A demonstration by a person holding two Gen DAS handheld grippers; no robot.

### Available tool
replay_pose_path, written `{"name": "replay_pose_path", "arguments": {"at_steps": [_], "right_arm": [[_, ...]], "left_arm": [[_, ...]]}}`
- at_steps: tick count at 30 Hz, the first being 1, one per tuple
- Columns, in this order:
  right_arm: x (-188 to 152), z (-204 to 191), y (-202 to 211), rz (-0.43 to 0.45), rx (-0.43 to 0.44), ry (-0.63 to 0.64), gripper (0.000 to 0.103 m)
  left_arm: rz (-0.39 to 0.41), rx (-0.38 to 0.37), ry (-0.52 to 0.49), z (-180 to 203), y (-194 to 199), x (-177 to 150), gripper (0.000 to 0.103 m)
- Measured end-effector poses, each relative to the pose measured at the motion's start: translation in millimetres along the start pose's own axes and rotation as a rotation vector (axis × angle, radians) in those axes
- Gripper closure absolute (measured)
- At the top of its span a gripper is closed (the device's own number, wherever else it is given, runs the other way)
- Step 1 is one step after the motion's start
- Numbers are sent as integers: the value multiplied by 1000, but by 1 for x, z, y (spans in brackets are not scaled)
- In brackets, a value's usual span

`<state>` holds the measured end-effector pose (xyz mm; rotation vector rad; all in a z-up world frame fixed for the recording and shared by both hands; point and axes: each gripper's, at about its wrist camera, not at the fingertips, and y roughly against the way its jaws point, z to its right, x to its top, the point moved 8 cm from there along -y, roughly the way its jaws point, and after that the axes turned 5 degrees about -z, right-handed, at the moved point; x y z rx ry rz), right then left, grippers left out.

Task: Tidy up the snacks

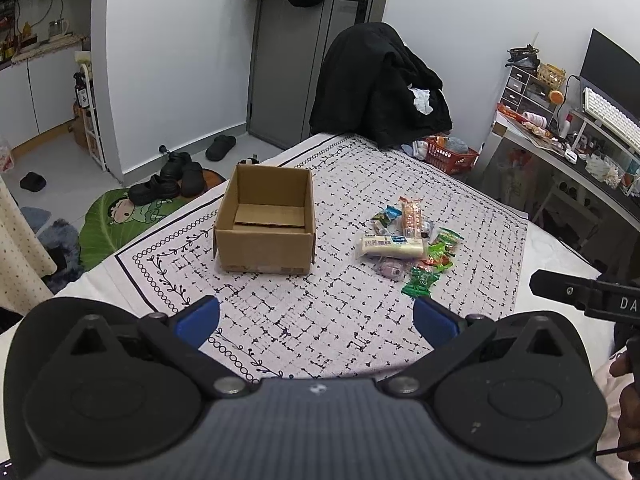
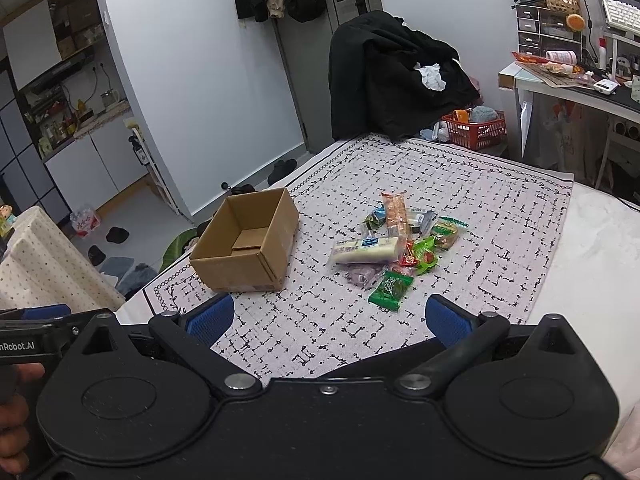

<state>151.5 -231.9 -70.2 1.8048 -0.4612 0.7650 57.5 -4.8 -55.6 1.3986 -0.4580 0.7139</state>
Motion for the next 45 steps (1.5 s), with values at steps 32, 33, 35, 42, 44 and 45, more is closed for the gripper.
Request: {"name": "replay_pose_path", "arguments": {"at_steps": [32,33,35,42,44,45], "right_arm": [[1,2,1,4,-3,-4,0],[1,3,1,4,-4,-5,0],[1,3,2,6,-4,-6,0],[2,4,2,12,-5,-7,0],[2,5,2,12,-5,-8,0],[2,5,2,13,-5,-10,0]], "left_arm": [[2,-3,13,-3,3,1,0],[2,-3,12,-2,3,2,0],[2,-3,12,-3,3,2,0],[2,-4,12,-2,3,2,0],[2,-5,13,-2,2,2,0],[2,-5,13,-1,2,2,0]]}}
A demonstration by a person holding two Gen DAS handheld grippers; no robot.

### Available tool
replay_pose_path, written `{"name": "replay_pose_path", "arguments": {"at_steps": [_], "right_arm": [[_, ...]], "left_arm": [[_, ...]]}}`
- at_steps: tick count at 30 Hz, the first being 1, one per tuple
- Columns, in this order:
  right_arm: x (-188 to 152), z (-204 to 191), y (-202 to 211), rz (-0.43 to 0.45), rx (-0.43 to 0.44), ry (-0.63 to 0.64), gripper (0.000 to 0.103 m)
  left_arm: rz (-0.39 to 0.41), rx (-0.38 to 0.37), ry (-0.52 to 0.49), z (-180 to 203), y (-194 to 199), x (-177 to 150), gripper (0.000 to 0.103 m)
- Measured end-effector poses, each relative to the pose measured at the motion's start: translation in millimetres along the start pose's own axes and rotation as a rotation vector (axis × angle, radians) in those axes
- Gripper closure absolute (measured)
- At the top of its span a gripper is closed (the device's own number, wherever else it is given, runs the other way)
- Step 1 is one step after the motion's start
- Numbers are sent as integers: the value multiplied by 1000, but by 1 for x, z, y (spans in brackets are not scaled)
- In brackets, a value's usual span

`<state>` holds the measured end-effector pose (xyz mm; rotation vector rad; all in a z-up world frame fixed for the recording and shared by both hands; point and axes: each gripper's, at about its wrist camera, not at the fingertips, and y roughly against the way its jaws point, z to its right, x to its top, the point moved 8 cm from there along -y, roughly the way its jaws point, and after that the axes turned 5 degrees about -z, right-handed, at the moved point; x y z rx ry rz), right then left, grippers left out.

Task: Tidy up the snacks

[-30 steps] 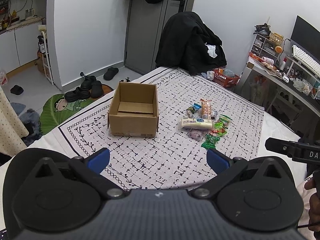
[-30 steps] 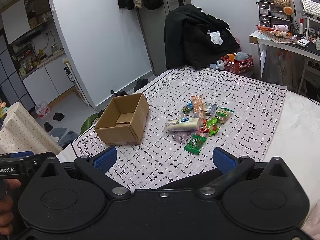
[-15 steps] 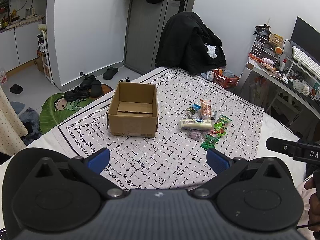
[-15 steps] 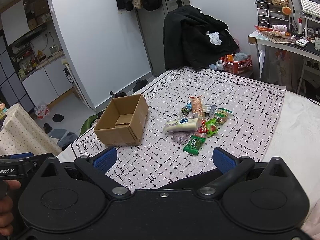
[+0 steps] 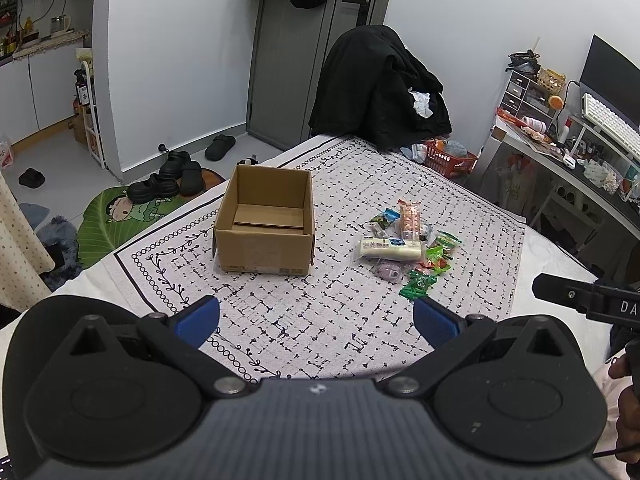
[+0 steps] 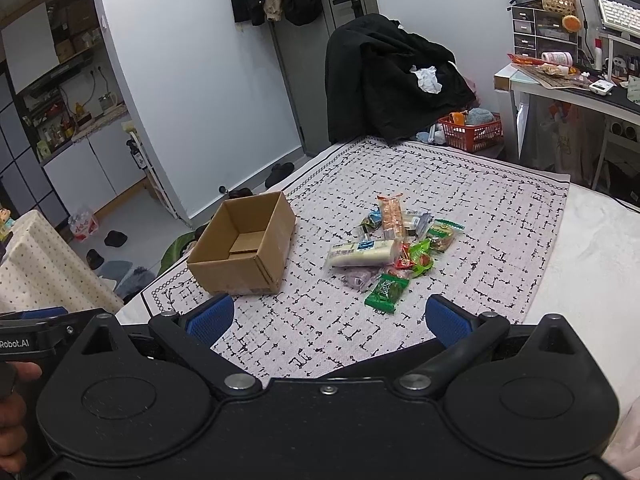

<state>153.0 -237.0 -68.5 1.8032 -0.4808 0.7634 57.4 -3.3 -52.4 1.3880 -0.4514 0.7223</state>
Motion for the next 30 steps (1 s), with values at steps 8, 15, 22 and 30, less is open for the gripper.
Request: {"name": "replay_pose_path", "arguments": {"at_steps": [8,15,22,30], "right_arm": [[6,5,-1,12,14,-6,0],[11,11,-10,4,26,-7,0],[14,22,-18,-1,33,-35,0],[16,37,-31,-14,40,-57,0]], "left_arm": [[-1,-1,-2,4,-1,1,0],[3,7,6,6,-8,6,0],[-5,5,8,12,-20,12,0],[-27,11,-2,22,-37,14,0]]}}
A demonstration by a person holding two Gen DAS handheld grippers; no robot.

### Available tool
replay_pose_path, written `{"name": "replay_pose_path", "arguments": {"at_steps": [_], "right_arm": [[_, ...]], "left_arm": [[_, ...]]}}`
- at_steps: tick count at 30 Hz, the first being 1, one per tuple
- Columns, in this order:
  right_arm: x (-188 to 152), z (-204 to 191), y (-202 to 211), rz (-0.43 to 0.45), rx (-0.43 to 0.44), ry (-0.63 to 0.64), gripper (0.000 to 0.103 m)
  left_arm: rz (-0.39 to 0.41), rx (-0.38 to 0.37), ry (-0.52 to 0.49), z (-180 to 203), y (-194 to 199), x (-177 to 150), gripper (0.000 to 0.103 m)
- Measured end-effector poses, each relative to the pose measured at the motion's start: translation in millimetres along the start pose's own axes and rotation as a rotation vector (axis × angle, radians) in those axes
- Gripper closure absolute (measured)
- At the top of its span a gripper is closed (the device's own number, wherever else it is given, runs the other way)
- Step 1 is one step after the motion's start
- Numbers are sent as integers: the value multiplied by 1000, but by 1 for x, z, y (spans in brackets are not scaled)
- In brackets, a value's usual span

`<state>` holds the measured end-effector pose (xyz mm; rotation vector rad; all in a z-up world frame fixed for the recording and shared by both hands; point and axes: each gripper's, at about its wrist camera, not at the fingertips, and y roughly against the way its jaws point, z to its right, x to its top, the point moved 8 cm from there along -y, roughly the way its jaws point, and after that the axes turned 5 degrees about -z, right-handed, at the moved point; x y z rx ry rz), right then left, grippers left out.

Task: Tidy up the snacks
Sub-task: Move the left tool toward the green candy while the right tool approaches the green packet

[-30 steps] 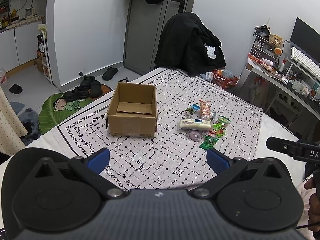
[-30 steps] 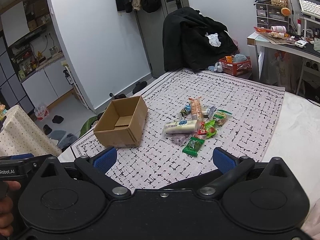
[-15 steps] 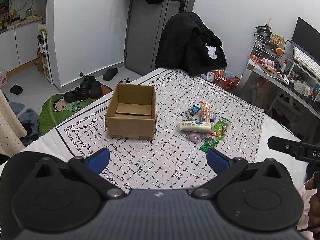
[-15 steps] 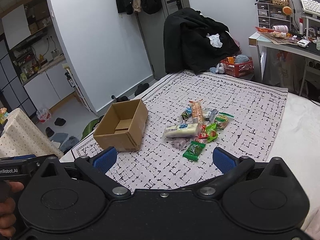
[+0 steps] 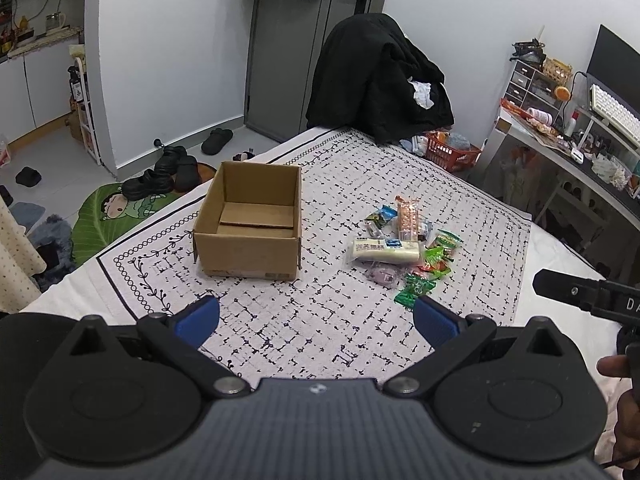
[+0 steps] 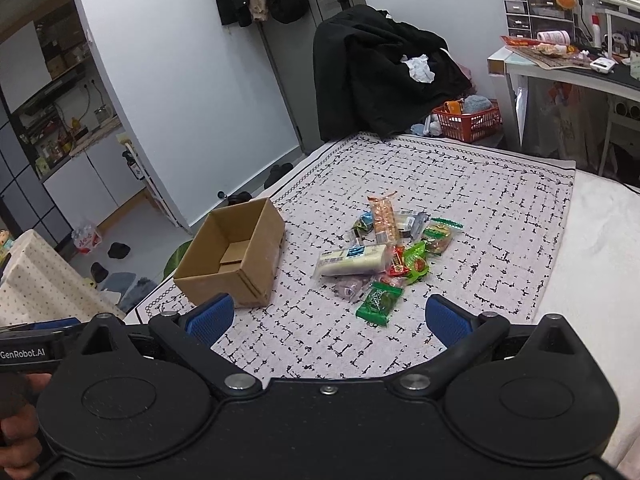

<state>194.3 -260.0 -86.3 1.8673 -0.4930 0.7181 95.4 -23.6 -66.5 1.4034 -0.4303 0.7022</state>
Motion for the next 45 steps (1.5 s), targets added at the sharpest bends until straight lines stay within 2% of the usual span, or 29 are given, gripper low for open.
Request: {"name": "replay_pose_path", "arguments": {"at_steps": [27,31,39,40,42,45], "right_arm": [[7,48,-64,-45,10,-87,0],[8,59,-77,-57,38,-135,0],[8,77,-106,-85,32,-209,1],[7,80,-110,-92,35,-221,2],[7,83,-117,-105,48,-243,11],[8,88,-132,-137,54,-269,22]], "left_arm": [[-66,9,-20,48,-72,14,0],[-82,15,-15,54,-86,17,1],[-123,9,-2,67,-120,20,2],[-128,4,-1,70,-124,20,2],[-136,-8,0,75,-134,19,4],[-158,-26,8,82,-150,17,12]]}}
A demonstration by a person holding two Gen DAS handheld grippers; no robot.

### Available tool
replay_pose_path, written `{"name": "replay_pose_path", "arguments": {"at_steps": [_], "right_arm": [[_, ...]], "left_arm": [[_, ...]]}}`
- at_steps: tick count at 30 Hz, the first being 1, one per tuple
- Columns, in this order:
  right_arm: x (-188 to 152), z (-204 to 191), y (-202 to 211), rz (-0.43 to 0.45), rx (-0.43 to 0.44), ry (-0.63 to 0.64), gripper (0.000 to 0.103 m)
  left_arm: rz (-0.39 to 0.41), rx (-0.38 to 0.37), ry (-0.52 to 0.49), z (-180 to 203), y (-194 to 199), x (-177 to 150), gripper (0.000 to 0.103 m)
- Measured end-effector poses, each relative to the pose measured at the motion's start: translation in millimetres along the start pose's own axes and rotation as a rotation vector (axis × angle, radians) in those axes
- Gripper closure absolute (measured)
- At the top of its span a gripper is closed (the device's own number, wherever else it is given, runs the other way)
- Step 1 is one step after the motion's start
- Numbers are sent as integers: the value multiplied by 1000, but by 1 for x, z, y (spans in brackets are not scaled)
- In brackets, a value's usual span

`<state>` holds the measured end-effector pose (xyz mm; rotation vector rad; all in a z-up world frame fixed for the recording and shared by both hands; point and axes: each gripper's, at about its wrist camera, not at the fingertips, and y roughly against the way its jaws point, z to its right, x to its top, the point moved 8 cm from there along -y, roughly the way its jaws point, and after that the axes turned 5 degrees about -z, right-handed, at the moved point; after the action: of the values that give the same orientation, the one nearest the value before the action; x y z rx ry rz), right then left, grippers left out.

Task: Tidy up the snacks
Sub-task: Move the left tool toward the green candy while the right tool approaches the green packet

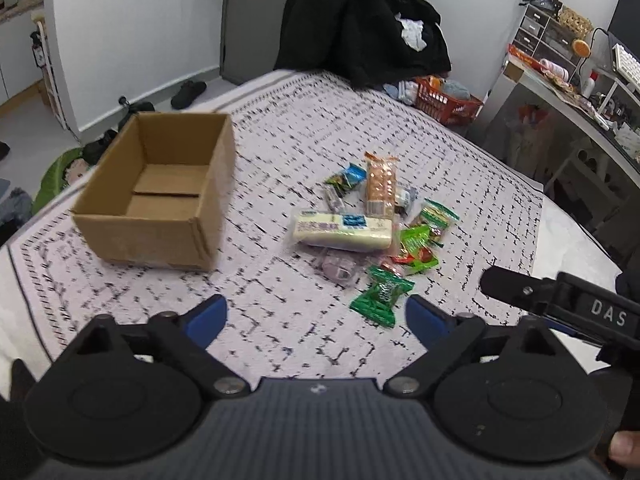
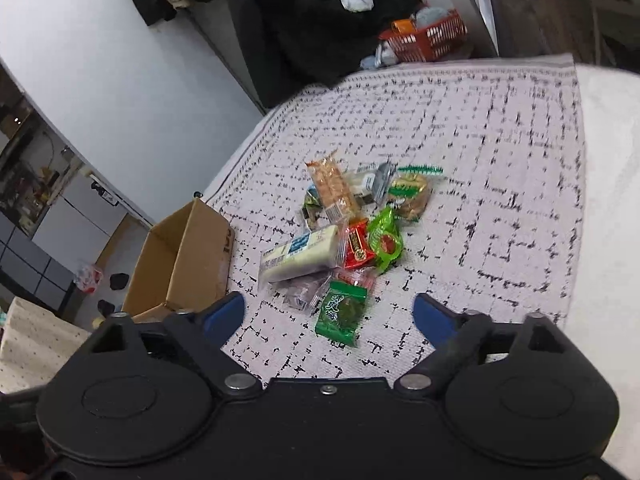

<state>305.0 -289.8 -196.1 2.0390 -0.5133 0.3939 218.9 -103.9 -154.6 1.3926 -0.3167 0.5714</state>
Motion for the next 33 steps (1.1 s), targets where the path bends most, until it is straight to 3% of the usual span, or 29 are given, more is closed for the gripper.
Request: {"name": "replay_pose_path", "arguments": {"at_steps": [3,9,24,33], "right_arm": [[4,7,-13,-26,3,-33,31],[14,19,-34,-49,5,-98,32],[28,52,-68,-83,9,-218,32],[33,61,-82,-85,-17,-248,34]], "left_arm": [[-28,-16,16,5,-17,1,19],[-72,-44,63,10,-46,5,28],[-197,-100,113,36,-126,-1,31],[-218,-91,117,53,-160,-2,32]]}}
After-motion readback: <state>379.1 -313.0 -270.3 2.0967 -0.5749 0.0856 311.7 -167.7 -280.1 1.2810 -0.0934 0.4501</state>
